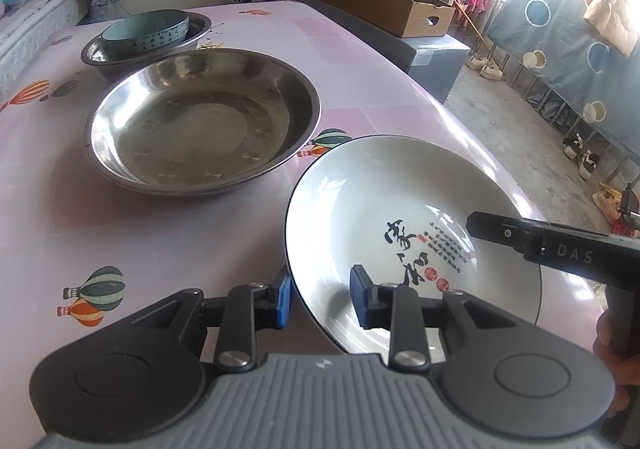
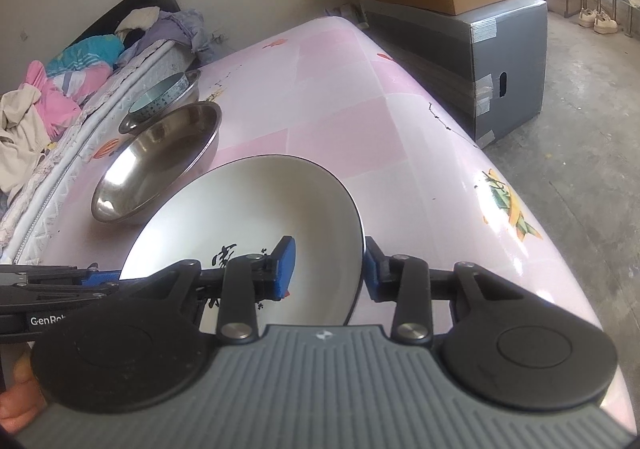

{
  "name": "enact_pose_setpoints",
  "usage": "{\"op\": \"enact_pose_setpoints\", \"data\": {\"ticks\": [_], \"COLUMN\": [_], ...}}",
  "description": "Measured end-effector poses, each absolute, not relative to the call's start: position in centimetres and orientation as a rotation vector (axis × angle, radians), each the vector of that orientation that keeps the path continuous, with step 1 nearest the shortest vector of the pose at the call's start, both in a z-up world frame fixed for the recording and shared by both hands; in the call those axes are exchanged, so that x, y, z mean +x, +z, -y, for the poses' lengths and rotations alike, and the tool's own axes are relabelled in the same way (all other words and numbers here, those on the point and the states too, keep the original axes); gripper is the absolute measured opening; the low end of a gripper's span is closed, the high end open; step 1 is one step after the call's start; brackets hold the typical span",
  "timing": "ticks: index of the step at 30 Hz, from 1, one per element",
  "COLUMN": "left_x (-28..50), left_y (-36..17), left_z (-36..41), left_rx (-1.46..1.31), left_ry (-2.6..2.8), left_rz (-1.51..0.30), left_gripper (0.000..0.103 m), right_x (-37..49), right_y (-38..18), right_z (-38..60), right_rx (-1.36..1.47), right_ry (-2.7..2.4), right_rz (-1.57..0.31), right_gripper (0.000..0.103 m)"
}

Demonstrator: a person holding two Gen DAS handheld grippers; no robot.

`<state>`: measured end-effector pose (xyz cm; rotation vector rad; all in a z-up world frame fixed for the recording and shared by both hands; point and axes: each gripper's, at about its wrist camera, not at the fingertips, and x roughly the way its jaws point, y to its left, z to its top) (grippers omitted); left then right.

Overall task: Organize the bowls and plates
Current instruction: 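Lift the white plate off the table with both grippers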

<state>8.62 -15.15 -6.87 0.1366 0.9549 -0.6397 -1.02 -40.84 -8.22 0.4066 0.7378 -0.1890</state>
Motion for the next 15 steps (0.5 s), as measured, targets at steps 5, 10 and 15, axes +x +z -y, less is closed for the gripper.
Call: {"op": "enact_pose_setpoints", "data": {"ticks": [5, 10, 15], "left_x": [8.3, 8.0, 7.9], "left_y": [-6.7, -6.5, -6.3], "left_z": [13.8, 12.1, 10.4], "left_rx": [0.129, 0.115, 0.098], "left_ry": [-0.624, -0.604, -0.580], "left_rz": [-0.959, -0.963, -0.965], "left_gripper": [0.031, 0.031, 0.032], "right_x": [-1.3, -1.5, -1.5], "right_y": [-8.1, -7.9, -7.7], "right_z": [39.3, 37.8, 36.1], "right_rx": [0.391, 0.380, 0.362], "right_ry": [-0.167, -0.145, -0.117], "right_rz": [-0.754, -0.768, -0.781], "right_gripper": [0.036, 0.036, 0.036]}}
